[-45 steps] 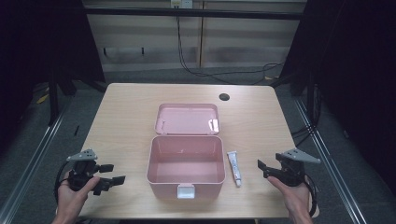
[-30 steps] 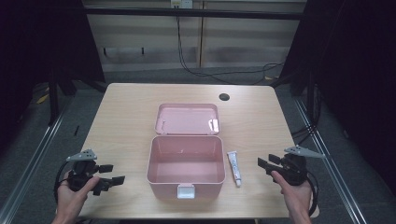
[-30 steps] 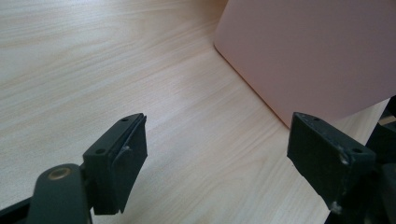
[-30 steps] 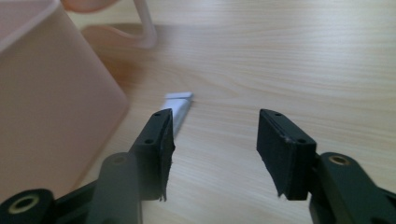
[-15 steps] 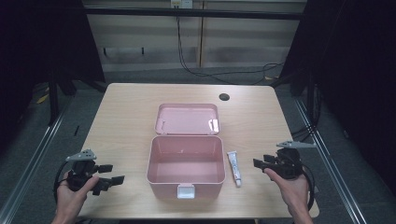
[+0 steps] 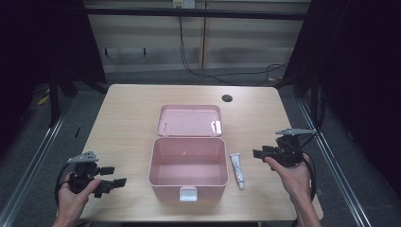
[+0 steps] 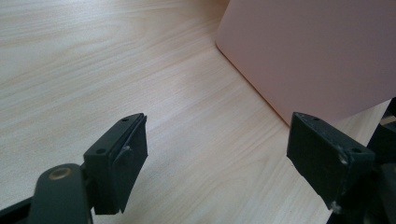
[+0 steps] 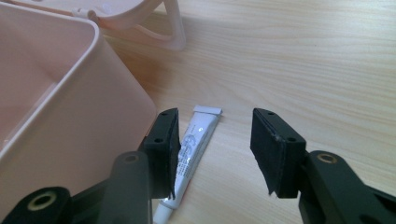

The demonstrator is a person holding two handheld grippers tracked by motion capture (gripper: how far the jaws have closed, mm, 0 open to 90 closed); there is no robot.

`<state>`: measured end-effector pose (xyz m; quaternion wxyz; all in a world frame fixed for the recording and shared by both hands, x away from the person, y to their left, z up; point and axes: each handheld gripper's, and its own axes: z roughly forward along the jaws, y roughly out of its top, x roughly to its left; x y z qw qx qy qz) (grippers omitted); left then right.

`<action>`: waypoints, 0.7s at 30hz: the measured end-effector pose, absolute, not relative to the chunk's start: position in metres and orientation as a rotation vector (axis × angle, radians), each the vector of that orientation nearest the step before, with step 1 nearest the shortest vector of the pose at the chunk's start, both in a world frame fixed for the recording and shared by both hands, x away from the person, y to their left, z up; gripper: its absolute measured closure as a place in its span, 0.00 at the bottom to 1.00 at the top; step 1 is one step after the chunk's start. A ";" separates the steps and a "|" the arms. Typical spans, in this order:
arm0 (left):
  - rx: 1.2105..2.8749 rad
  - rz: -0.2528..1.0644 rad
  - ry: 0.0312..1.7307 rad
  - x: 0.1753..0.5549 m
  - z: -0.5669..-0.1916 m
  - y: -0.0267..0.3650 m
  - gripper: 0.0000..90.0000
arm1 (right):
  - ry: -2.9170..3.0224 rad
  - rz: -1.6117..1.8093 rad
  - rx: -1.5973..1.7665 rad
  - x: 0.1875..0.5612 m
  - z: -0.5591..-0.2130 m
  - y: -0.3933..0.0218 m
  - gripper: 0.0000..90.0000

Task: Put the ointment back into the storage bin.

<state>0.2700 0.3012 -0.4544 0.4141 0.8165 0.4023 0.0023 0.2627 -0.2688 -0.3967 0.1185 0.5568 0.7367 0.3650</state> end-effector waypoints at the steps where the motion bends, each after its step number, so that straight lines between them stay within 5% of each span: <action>1: 2.053 0.006 1.011 0.270 -0.455 0.301 0.22 | 2.154 1.068 1.632 0.264 -0.397 -0.269 0.60; 21: 2.057 0.001 1.012 0.270 -0.455 0.300 0.22 | 2.458 0.865 1.701 0.284 -0.409 -0.242 0.72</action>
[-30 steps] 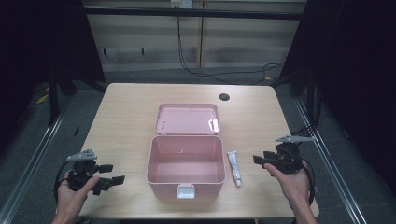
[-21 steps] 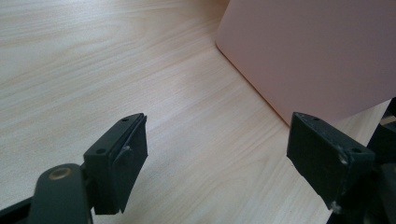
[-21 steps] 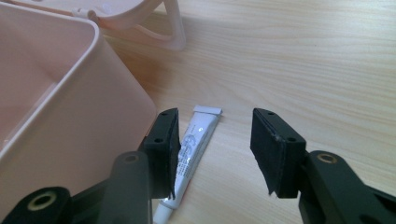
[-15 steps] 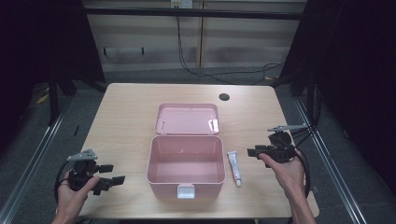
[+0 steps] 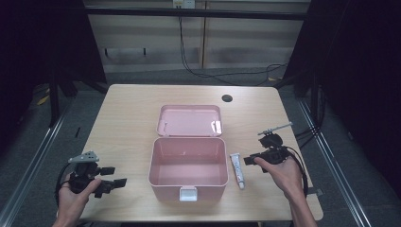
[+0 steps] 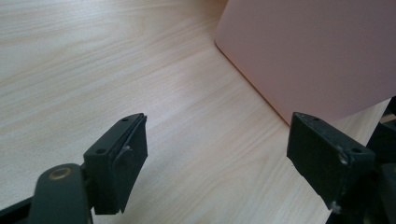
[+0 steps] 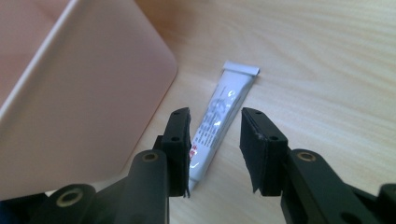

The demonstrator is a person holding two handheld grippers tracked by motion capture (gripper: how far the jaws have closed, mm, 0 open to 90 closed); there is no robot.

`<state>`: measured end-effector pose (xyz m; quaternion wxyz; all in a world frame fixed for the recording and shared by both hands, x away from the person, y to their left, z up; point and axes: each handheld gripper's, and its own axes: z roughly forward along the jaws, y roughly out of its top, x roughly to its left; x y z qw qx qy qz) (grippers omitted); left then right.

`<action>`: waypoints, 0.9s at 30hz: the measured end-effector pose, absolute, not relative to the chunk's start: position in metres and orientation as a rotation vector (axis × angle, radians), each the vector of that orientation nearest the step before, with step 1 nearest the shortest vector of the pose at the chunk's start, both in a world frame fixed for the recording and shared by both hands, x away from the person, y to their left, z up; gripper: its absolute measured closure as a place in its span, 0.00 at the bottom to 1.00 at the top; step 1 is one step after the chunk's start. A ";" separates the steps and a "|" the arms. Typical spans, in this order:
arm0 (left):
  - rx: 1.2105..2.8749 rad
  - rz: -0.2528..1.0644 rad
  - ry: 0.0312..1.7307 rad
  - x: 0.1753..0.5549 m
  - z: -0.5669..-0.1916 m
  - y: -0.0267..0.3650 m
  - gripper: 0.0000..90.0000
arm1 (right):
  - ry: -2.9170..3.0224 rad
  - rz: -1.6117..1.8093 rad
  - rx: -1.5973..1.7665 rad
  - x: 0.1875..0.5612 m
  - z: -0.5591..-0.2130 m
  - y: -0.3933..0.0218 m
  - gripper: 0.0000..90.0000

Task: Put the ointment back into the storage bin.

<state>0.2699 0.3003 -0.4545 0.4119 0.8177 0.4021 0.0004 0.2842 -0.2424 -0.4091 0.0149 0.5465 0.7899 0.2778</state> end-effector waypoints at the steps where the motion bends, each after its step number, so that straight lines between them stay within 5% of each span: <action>1: 2.055 0.000 1.013 0.270 -0.454 0.300 0.22 | 2.475 0.853 1.710 0.285 -0.410 -0.241 0.73; 27: 2.053 -0.004 1.006 0.270 -0.454 0.300 0.22 | 2.633 0.477 1.783 0.301 -0.437 -0.207 0.66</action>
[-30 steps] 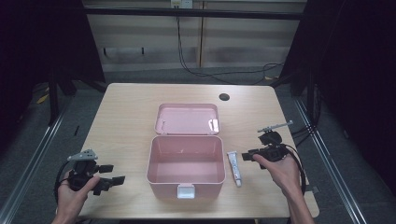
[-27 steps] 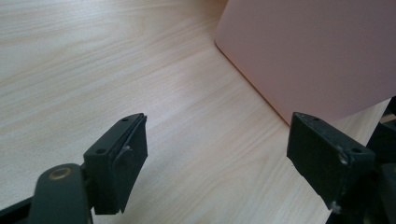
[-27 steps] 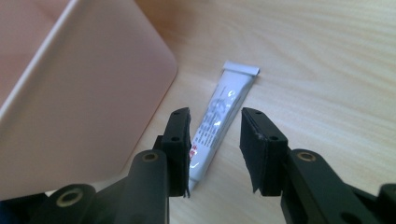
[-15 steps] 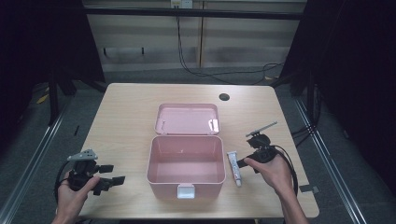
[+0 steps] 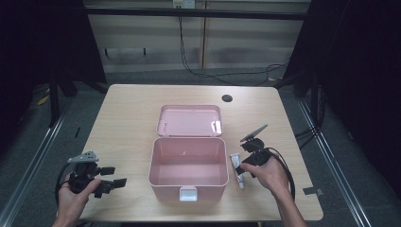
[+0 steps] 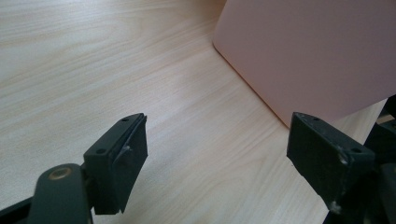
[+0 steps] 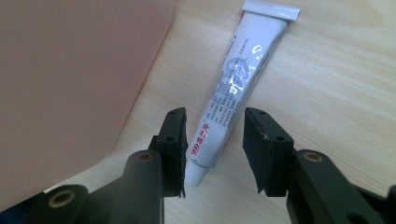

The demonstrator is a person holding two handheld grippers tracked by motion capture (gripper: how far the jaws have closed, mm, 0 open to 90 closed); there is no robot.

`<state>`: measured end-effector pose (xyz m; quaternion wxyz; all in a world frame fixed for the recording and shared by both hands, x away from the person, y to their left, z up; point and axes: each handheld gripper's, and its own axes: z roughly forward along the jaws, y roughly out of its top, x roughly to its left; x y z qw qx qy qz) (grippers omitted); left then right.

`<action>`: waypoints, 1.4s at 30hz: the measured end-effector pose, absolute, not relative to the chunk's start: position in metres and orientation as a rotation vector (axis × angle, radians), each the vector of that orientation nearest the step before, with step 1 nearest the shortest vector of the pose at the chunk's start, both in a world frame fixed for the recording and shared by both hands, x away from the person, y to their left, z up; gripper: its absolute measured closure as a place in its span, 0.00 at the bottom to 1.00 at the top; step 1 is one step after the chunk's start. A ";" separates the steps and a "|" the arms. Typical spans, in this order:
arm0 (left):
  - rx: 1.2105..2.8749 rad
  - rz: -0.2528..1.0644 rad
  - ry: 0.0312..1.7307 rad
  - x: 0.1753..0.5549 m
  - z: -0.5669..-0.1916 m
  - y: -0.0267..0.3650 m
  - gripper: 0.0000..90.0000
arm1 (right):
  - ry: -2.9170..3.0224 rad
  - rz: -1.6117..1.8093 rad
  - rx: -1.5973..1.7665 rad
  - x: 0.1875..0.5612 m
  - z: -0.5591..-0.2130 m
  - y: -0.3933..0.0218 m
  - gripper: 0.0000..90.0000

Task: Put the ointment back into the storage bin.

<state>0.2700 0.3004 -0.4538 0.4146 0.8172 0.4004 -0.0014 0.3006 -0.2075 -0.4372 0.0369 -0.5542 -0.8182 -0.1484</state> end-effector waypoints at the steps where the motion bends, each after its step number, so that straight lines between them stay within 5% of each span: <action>1: 2.053 -0.004 1.005 0.270 -0.454 0.300 0.22 | -2.509 -0.435 -1.701 0.301 -0.439 -0.206 0.66; 42: 2.049 -0.017 0.992 0.269 -0.454 0.300 0.22 | -2.710 -0.127 -1.550 0.315 -0.463 -0.184 0.80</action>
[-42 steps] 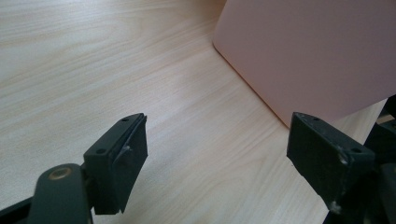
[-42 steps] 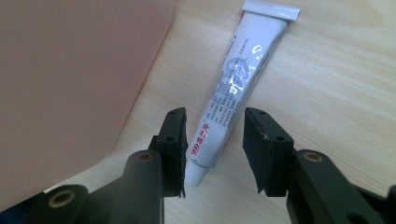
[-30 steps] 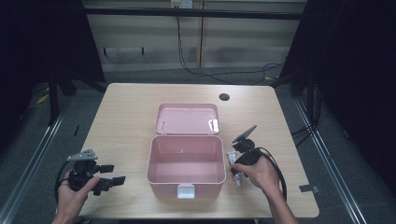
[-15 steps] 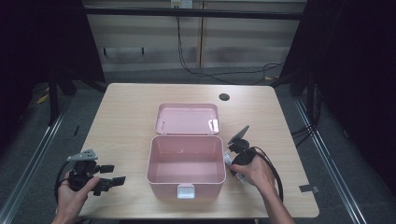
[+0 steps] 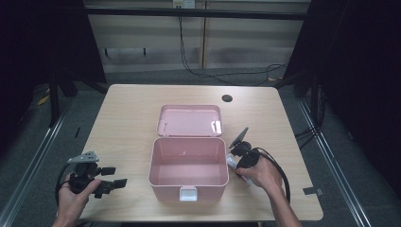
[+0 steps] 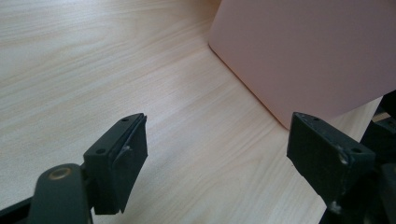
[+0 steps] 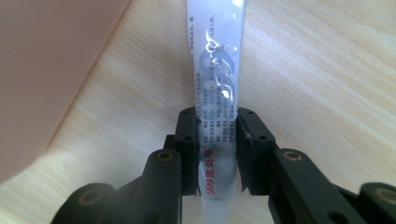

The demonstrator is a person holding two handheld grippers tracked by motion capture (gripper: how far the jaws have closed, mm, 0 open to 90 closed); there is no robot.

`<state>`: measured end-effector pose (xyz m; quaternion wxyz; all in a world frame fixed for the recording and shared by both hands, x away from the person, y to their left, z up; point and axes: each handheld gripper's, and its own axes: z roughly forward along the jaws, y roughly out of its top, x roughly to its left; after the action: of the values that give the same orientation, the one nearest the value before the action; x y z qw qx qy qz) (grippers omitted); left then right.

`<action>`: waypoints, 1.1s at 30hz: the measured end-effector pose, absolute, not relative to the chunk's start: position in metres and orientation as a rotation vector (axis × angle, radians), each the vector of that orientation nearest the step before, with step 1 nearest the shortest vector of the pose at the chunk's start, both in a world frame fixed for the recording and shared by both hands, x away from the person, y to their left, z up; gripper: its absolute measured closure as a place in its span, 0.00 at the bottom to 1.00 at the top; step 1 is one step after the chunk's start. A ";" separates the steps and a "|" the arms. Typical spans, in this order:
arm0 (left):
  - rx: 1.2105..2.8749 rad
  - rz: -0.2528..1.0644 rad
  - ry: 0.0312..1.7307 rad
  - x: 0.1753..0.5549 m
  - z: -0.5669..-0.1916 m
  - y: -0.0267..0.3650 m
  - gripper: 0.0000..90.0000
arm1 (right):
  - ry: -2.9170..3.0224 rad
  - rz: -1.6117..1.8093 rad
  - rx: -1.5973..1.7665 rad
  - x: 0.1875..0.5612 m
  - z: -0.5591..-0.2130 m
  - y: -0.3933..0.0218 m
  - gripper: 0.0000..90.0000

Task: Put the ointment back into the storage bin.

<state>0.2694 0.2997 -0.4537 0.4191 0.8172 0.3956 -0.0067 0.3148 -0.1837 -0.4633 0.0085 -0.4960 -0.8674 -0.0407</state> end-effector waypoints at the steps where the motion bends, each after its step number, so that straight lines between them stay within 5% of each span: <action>1: 2.049 -0.019 0.991 0.270 -0.454 0.299 0.22 | -2.719 -0.106 -1.543 0.315 -0.461 -0.185 0.80; 33: 2.062 -0.012 0.985 0.268 -0.453 0.299 0.22 | -2.726 -0.324 -1.366 0.300 -0.414 -0.218 0.80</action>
<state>0.2682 0.2986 -0.4528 0.4153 0.8209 0.3920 -0.0047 0.2995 -0.2176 -0.4140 0.0377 -0.4451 -0.8885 -0.1055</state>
